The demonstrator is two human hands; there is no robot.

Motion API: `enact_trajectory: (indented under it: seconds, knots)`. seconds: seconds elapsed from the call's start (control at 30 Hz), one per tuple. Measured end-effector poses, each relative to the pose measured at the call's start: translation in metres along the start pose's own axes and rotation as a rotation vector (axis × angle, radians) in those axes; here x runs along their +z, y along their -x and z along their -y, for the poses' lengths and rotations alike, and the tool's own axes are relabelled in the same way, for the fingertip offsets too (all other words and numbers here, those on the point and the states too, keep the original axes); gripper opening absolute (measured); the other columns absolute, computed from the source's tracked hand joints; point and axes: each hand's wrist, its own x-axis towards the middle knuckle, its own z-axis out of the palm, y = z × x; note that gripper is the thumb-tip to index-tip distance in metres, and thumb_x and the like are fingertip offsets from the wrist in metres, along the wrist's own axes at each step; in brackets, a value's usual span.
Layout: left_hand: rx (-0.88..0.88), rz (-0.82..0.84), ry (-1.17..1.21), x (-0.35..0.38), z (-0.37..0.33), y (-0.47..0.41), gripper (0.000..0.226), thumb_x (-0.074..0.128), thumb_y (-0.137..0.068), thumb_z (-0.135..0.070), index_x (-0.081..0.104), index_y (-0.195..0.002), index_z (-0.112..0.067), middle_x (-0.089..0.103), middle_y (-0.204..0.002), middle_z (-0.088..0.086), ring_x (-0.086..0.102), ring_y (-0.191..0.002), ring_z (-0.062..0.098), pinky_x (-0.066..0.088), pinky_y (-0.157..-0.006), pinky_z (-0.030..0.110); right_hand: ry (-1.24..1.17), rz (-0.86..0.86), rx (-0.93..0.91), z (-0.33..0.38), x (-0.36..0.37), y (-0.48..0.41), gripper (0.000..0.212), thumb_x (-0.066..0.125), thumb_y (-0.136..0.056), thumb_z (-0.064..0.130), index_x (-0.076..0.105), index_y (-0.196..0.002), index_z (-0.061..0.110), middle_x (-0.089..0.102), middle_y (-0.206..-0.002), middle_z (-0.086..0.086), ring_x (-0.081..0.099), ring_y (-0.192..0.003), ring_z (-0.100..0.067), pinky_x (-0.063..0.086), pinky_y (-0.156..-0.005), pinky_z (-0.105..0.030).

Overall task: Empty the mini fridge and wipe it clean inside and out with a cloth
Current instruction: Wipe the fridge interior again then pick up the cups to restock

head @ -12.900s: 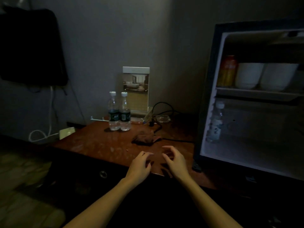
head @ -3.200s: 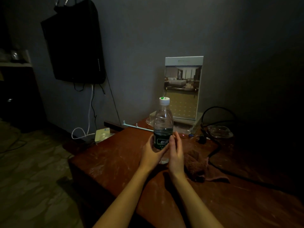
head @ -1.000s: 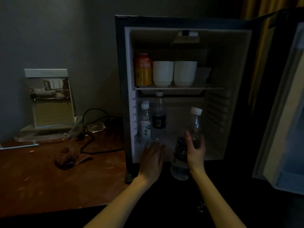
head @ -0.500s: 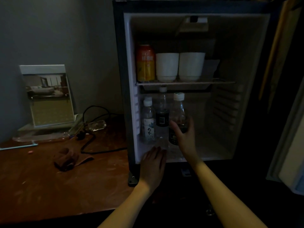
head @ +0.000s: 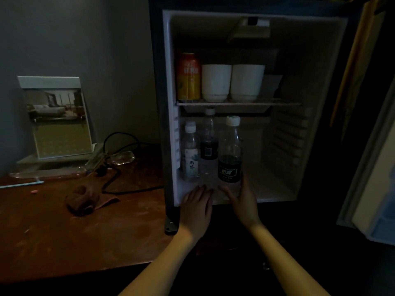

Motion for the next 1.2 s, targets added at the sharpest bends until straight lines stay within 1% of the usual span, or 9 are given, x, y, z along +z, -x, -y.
enact_trajectory:
  seconds: [0.1,0.3,0.53,0.6,0.7,0.87,0.97,1.07,1.2]
  knots:
    - [0.006,-0.002,-0.002,0.001,0.0,0.001,0.04,0.035,-0.095,-0.031,0.067,-0.118,-0.02,0.067,-0.122,0.004,0.062,-0.115,0.023,0.049,-0.09,0.035,-0.065,-0.024,0.068,-0.004,0.0,-0.019,0.072,0.077,-0.081,0.02,0.039,-0.142,0.014,0.052,-0.133,0.003,0.052,-0.119,-0.011,0.042,-0.079,-0.005]
    - [-0.003,-0.009,0.02,0.006,0.003,0.0,0.043,0.032,-0.097,-0.033,0.066,-0.12,-0.021,0.064,-0.127,0.004,0.058,-0.12,0.023,0.045,-0.095,0.037,-0.022,-0.066,0.117,-0.019,0.003,-0.06,0.078,0.078,-0.079,0.014,0.035,-0.145,0.008,0.051,-0.138,-0.011,0.052,-0.125,-0.025,0.047,-0.1,-0.044]
    - [-0.012,-0.028,0.017,0.004,0.001,0.0,0.041,0.035,-0.096,-0.031,0.068,-0.117,-0.021,0.066,-0.123,0.005,0.06,-0.117,0.022,0.045,-0.093,0.031,0.021,-0.017,0.089,-0.024,0.012,-0.087,0.077,0.074,-0.079,0.004,0.034,-0.145,0.008,0.051,-0.134,-0.005,0.052,-0.119,-0.017,0.051,-0.088,-0.023]
    - [-0.017,-0.02,0.017,0.004,0.0,-0.001,0.041,0.034,-0.096,-0.031,0.068,-0.116,-0.02,0.066,-0.122,0.005,0.06,-0.117,0.022,0.039,-0.095,0.029,0.043,-0.021,0.116,-0.026,0.015,-0.094,0.079,0.076,-0.079,0.005,0.034,-0.145,0.008,0.051,-0.138,-0.009,0.051,-0.121,-0.02,0.051,-0.092,-0.027]
    - [-0.011,-0.015,0.013,0.003,0.001,-0.001,0.04,0.035,-0.096,-0.03,0.068,-0.116,-0.02,0.066,-0.122,0.005,0.06,-0.116,0.023,0.03,-0.094,0.027,0.02,-0.012,0.162,-0.03,0.021,-0.102,0.066,0.07,-0.086,0.006,0.037,-0.143,0.009,0.054,-0.13,-0.005,0.055,-0.117,-0.023,0.049,-0.074,-0.009]
    - [-0.019,-0.013,0.039,0.005,0.0,0.0,0.039,0.036,-0.096,-0.03,0.067,-0.117,-0.019,0.066,-0.123,0.005,0.06,-0.117,0.023,0.032,-0.095,0.028,0.086,0.046,0.184,-0.049,0.02,-0.116,0.077,0.065,-0.081,0.05,0.028,-0.144,0.026,0.05,-0.138,-0.011,0.054,-0.12,-0.032,0.05,-0.095,-0.047]
    - [-0.017,-0.005,0.017,0.005,0.0,0.0,0.04,0.035,-0.096,-0.031,0.068,-0.117,-0.02,0.066,-0.123,0.004,0.06,-0.116,0.022,0.029,-0.095,0.027,0.039,-0.075,0.164,-0.025,0.024,-0.111,0.039,0.049,-0.099,0.033,0.044,-0.136,0.019,0.061,-0.118,-0.01,0.063,-0.095,-0.027,0.058,-0.07,-0.036]
    - [-0.024,-0.001,0.006,0.003,0.0,-0.001,0.04,0.035,-0.096,-0.032,0.068,-0.116,-0.022,0.066,-0.122,0.002,0.06,-0.116,0.021,0.036,-0.094,0.027,0.069,-0.094,0.119,-0.025,0.026,-0.112,0.056,0.053,-0.087,0.051,0.049,-0.133,0.019,0.064,-0.113,-0.011,0.065,-0.09,-0.026,0.056,-0.071,-0.041]
    - [-0.024,0.013,0.028,0.001,0.0,-0.001,0.039,0.036,-0.095,-0.032,0.068,-0.116,-0.022,0.067,-0.121,0.003,0.061,-0.115,0.021,0.041,-0.094,0.029,-0.044,-0.046,0.197,-0.029,0.025,-0.113,0.028,0.048,-0.093,0.048,0.056,-0.115,0.032,0.066,-0.114,-0.014,0.066,-0.093,-0.025,0.057,-0.069,-0.035]
